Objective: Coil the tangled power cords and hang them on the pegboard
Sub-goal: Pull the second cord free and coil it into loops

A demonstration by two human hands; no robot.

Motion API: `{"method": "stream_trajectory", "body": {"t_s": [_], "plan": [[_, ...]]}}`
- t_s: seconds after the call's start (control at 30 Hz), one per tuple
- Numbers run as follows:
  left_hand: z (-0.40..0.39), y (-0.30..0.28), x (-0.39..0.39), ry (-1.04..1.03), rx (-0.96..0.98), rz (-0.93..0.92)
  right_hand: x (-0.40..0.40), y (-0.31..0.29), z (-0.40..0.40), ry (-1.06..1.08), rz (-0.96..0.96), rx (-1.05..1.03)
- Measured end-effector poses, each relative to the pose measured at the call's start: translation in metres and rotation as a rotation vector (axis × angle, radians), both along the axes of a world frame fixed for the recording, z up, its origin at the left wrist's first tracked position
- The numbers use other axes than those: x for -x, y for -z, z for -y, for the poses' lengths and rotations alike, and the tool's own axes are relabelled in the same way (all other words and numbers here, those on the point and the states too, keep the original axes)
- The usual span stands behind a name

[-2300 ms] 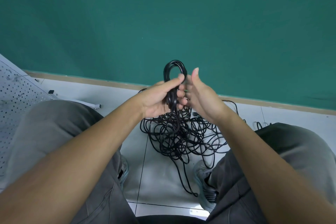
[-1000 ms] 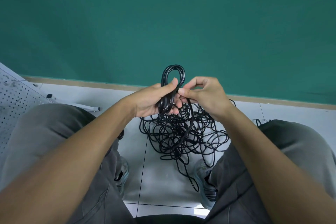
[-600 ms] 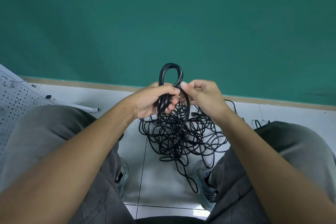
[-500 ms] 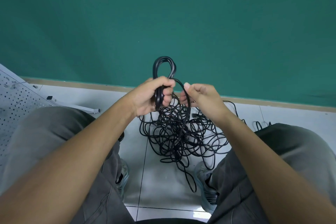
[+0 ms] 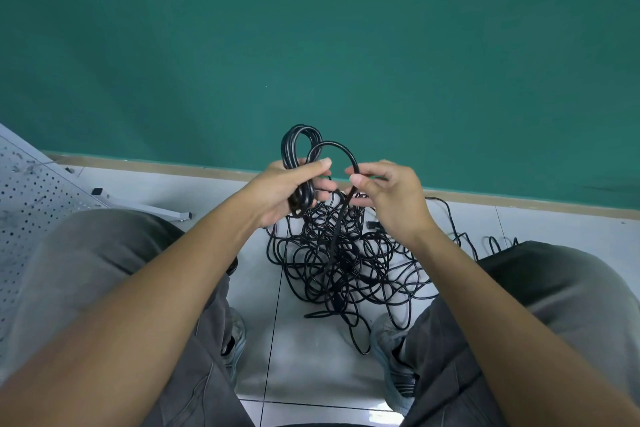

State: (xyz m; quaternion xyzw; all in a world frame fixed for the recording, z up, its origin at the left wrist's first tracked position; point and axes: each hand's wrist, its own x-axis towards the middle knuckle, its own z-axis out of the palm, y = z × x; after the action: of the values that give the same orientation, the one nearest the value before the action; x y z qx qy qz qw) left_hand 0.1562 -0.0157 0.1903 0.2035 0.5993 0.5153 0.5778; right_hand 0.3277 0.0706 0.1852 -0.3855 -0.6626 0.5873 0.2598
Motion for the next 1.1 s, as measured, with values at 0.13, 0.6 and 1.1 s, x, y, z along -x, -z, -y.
{"method": "stream_trajectory", "body": {"t_s": [0.13, 0.6, 1.1], "plan": [[0.002, 0.006, -0.007, 0.098, -0.023, -0.156, 0.003, -0.009, 0.005, -0.026, -0.067, -0.027], [0.004, -0.011, -0.019, 0.345, -0.071, 0.054, 0.003, -0.019, 0.004, 0.141, -0.115, -0.041], [0.004, -0.008, -0.019, 0.384, -0.013, 0.019, 0.006, -0.021, 0.003, 0.098, -0.19, 0.022]]}}
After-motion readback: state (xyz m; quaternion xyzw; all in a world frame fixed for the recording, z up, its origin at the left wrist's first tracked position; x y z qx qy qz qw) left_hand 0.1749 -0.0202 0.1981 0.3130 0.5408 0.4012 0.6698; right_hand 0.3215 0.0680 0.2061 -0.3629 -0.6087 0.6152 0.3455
